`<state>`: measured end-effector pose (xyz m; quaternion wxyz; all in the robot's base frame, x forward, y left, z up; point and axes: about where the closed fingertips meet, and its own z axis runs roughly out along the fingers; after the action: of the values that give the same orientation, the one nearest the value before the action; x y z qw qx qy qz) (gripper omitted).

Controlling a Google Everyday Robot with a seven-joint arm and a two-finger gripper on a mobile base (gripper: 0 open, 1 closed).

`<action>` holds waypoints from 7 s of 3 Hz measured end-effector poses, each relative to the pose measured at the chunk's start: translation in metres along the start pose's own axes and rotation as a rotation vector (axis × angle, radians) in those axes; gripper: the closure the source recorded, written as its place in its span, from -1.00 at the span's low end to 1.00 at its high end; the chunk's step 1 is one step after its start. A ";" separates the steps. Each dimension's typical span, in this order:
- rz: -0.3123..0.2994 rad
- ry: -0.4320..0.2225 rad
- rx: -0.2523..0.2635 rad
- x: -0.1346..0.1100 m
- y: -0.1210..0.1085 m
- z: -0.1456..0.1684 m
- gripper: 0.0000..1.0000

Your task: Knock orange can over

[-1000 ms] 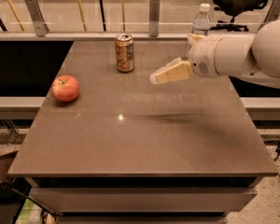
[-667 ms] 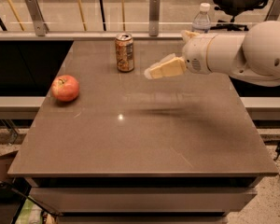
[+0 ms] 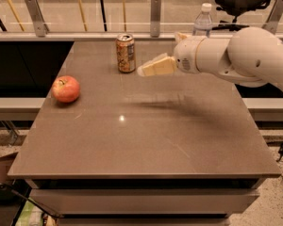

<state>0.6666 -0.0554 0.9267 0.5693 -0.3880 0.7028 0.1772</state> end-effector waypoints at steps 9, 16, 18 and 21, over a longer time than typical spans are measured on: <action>0.062 -0.150 -0.219 -0.012 0.000 0.140 -0.19; 0.069 -0.068 -0.176 -0.009 0.007 0.106 1.00; 0.032 0.050 -0.112 -0.024 -0.007 0.069 1.00; 0.058 0.396 -0.073 -0.017 -0.022 0.033 1.00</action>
Offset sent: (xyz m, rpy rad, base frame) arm 0.0425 0.0312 -0.0214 0.0856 0.0201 -0.0244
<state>0.7052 -0.0407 0.9376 0.4001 -0.4152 0.8051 0.1390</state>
